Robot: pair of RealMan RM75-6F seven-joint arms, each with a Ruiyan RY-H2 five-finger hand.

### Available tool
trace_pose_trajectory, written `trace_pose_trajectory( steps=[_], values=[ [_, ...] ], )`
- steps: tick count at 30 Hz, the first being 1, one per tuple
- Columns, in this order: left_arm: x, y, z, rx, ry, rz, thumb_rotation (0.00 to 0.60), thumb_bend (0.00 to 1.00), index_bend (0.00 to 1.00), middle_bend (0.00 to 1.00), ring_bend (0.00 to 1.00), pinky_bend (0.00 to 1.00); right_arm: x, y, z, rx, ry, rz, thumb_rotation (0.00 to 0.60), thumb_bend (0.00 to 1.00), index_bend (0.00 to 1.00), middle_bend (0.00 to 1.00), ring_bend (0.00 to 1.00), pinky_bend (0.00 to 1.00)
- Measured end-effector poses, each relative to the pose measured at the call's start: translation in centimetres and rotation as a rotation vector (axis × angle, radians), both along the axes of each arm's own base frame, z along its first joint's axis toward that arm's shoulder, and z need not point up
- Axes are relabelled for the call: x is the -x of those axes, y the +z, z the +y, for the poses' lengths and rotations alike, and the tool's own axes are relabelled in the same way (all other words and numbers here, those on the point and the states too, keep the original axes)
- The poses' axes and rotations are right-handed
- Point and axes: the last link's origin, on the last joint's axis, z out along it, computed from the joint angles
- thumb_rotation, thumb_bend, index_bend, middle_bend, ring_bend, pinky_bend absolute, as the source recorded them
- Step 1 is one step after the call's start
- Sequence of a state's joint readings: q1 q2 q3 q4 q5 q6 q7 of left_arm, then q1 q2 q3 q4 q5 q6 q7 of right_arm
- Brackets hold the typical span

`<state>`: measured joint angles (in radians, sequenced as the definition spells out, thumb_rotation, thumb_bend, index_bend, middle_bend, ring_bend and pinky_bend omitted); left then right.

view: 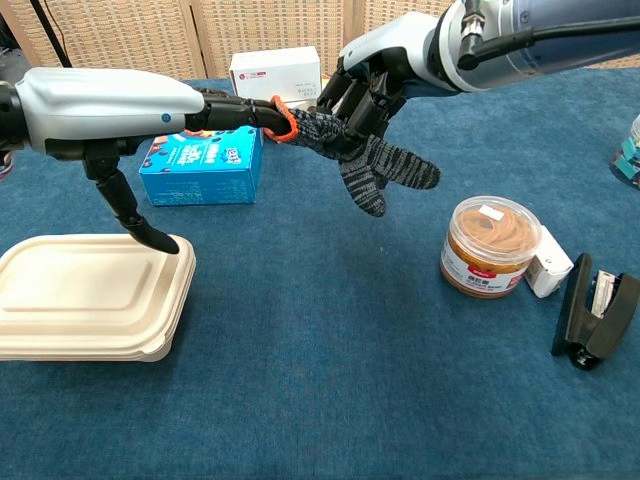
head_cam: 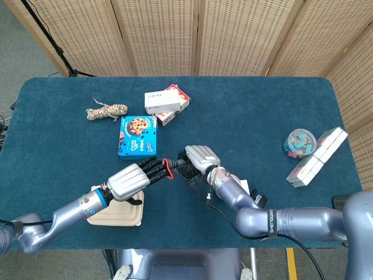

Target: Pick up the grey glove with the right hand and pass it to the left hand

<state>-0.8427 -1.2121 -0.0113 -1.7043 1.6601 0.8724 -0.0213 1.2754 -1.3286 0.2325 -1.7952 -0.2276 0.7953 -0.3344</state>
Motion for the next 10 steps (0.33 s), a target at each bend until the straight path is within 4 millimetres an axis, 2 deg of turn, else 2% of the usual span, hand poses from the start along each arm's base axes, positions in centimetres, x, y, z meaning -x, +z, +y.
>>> trace_pose_trajectory(
  steps=[10],
  values=[
    [-0.71, -0.33, -0.1, -0.006, 0.012, -0.004, 0.6, 0.0, 0.0, 0.0, 0.0, 0.0, 0.1, 0.65, 0.03, 0.004, -0.005, -0.01, 0.6, 0.65, 0.59, 0.58, 0.45, 0.41]
  ],
)
